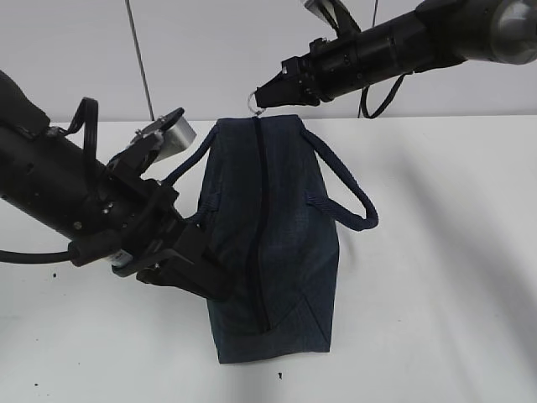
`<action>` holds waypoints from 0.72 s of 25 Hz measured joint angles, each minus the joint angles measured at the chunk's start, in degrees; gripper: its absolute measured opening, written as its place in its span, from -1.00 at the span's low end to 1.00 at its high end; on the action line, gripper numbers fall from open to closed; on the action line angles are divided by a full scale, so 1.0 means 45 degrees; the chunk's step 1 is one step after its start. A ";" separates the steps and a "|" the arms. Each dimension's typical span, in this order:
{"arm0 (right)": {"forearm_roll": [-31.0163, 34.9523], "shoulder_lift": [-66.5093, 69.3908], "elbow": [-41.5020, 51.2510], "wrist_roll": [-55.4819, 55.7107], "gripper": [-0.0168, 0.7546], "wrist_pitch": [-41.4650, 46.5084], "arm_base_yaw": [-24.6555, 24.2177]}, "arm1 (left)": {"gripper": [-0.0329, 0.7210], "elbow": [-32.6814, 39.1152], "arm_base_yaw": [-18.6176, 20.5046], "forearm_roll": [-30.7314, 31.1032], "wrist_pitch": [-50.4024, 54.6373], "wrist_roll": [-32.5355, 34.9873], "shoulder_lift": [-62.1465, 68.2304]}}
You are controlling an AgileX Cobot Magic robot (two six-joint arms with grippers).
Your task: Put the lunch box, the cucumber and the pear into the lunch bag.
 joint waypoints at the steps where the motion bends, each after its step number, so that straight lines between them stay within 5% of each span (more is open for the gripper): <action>1: -0.0004 0.0000 0.0000 0.0024 -0.94 0.0049 0.0000 | -0.94 0.0000 0.0000 -0.0013 0.0013 0.0000 0.0000; 5: -0.0025 0.0000 0.0000 0.0046 -0.94 0.0106 -0.0024 | -0.79 -0.0192 0.0000 0.0186 0.0193 -0.0448 0.0000; 12: -0.0025 0.0000 -0.0020 0.0069 -0.94 0.0274 -0.0042 | 0.04 -0.0870 0.0697 0.1130 0.1234 -0.1254 -0.0150; 18: -0.0025 0.0000 -0.0020 0.0069 -0.94 0.0284 -0.0042 | 0.13 -0.1363 0.1998 0.1206 0.1596 -0.1300 -0.0816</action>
